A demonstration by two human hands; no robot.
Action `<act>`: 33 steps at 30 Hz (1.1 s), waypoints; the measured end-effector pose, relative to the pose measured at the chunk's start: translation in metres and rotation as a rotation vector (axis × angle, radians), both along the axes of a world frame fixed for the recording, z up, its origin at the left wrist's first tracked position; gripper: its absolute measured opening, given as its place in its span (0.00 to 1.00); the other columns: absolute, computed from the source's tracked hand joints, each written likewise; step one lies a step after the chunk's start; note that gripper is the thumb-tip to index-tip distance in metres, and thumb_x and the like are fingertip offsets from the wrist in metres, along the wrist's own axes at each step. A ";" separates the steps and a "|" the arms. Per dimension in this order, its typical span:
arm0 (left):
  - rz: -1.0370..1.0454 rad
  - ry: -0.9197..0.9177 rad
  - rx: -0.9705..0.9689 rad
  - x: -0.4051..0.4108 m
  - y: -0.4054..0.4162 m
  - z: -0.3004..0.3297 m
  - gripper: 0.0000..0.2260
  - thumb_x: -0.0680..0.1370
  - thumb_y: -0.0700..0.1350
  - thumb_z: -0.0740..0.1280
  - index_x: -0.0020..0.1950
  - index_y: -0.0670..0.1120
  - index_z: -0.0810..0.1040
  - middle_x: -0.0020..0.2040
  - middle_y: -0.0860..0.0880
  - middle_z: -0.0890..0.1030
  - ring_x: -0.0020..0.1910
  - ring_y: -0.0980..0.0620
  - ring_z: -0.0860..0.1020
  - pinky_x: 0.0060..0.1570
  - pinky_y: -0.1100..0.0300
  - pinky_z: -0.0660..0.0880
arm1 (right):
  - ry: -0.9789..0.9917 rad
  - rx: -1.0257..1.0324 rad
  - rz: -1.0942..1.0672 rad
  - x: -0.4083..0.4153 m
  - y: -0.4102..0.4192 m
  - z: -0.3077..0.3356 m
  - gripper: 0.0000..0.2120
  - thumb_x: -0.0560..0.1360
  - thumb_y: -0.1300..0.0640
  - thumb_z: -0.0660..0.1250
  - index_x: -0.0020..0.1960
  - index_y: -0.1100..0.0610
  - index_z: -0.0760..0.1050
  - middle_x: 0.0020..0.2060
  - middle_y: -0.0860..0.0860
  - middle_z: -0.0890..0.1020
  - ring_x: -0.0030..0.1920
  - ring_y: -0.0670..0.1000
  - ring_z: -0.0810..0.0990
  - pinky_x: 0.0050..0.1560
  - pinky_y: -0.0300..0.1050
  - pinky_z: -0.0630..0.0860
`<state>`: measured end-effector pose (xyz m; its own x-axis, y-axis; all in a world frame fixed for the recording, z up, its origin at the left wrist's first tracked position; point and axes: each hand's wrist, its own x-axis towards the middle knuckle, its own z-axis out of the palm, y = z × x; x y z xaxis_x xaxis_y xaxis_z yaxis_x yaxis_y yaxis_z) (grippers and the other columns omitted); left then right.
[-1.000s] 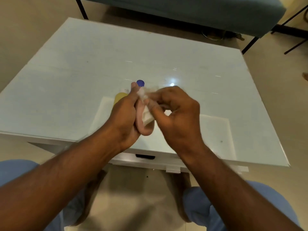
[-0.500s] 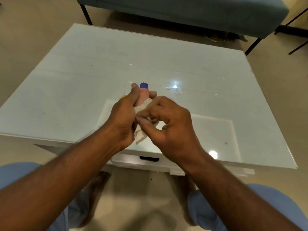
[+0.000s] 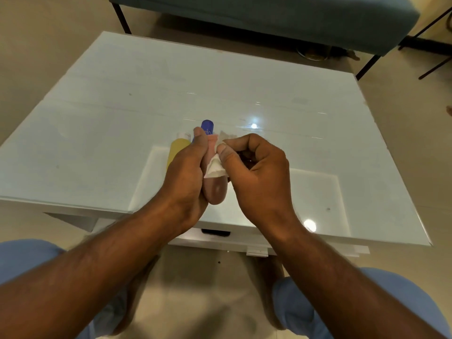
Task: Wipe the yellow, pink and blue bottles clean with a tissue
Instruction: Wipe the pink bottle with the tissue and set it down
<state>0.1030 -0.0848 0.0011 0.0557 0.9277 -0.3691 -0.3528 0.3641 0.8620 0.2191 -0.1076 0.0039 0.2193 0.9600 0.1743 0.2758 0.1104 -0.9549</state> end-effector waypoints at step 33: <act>-0.085 -0.462 -0.185 -0.025 0.022 -0.003 0.25 0.83 0.62 0.48 0.63 0.47 0.75 0.62 0.43 0.83 0.61 0.43 0.82 0.59 0.44 0.79 | -0.431 -0.072 0.321 -0.004 -0.009 0.000 0.29 0.72 0.51 0.81 0.70 0.56 0.78 0.58 0.50 0.82 0.55 0.47 0.81 0.58 0.38 0.82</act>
